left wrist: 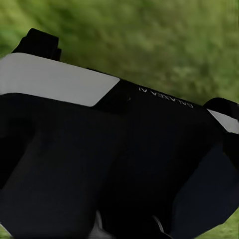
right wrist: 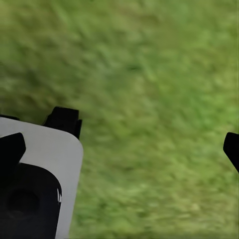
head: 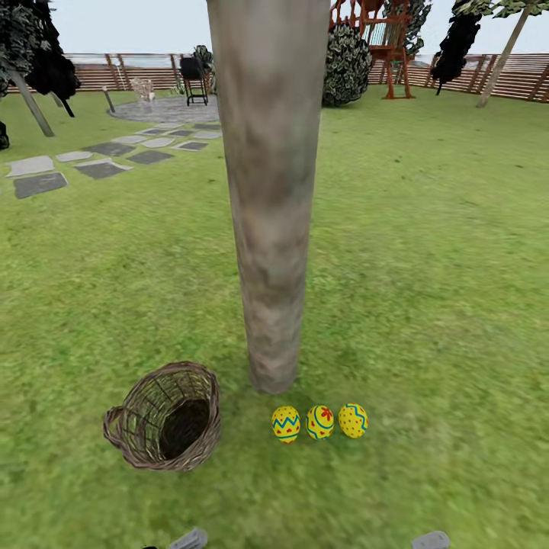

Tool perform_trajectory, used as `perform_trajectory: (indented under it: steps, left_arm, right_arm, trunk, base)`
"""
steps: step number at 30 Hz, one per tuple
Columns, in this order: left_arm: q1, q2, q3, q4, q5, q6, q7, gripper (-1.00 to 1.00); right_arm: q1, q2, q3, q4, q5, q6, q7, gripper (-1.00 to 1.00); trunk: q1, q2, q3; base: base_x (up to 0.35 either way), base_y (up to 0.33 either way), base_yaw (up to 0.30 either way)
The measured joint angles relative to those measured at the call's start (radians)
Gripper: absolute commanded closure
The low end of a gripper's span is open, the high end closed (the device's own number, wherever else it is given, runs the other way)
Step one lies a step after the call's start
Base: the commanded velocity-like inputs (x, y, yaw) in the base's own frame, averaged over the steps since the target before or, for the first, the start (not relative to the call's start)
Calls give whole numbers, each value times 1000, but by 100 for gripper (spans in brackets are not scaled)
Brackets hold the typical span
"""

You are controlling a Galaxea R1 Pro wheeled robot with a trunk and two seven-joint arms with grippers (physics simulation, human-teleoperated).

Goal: Take the three Easter eggs out of the wicker basket on the lawn in the garden, then place them on the lawn next to a single tree (choose any tree) so that all three eggs are next to the same tree and none are left in the basket.

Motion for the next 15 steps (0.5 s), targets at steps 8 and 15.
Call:
perform_trajectory:
  steps: [8, 15]
  left_arm:
    - [0, -32, -2, 93, -22, -52, 2, -100]
    - [0, -44, -1, 134, -24, -97, 2, -100]
  right_arm:
    - [0, 0, -1, 1, -2, 0, 0, -100]
    - [4, 0, -1, 2, -8, -1, 0, -100]
  trunk:
    - [-31, 56, 23]
    - [-58, 105, 35]
  base:
    - [0, 0, 0]
    - [0, 0, 0]
